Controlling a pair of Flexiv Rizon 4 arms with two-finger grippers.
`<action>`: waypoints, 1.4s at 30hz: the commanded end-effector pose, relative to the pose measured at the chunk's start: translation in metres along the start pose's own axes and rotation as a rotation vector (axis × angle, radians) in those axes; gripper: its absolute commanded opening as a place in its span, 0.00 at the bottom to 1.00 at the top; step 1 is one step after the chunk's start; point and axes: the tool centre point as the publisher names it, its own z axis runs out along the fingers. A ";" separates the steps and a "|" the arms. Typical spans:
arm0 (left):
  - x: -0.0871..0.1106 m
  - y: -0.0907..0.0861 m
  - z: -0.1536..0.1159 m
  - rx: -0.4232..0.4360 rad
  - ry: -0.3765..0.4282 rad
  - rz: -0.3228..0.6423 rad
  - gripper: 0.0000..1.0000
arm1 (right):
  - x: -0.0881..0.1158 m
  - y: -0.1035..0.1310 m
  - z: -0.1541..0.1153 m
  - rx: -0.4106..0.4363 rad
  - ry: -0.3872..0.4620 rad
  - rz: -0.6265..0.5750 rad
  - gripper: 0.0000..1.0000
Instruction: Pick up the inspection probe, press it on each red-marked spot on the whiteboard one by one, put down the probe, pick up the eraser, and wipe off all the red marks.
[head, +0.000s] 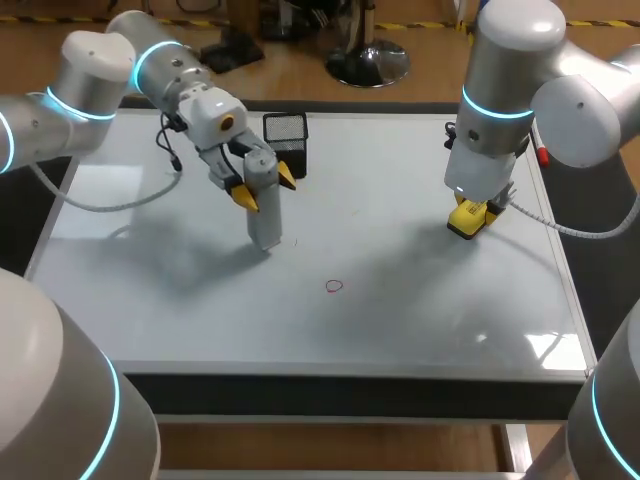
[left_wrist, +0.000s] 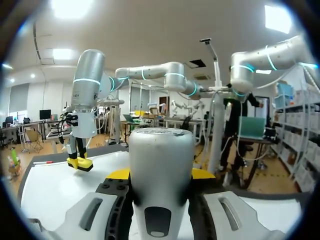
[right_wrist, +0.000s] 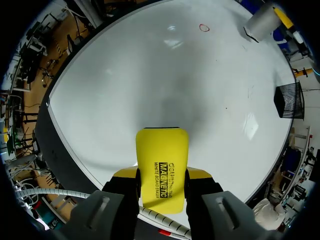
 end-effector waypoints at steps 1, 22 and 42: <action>0.011 -0.003 -0.015 -0.013 -0.028 0.000 0.00 | 0.000 -0.001 0.000 0.002 0.002 -0.002 0.00; 0.022 0.004 -0.087 -0.050 -0.149 -0.029 0.00 | 0.000 -0.001 0.000 0.002 0.002 -0.002 0.00; 0.007 0.023 -0.126 -0.033 -0.226 -0.010 0.00 | 0.000 -0.001 0.000 0.002 0.002 -0.002 0.00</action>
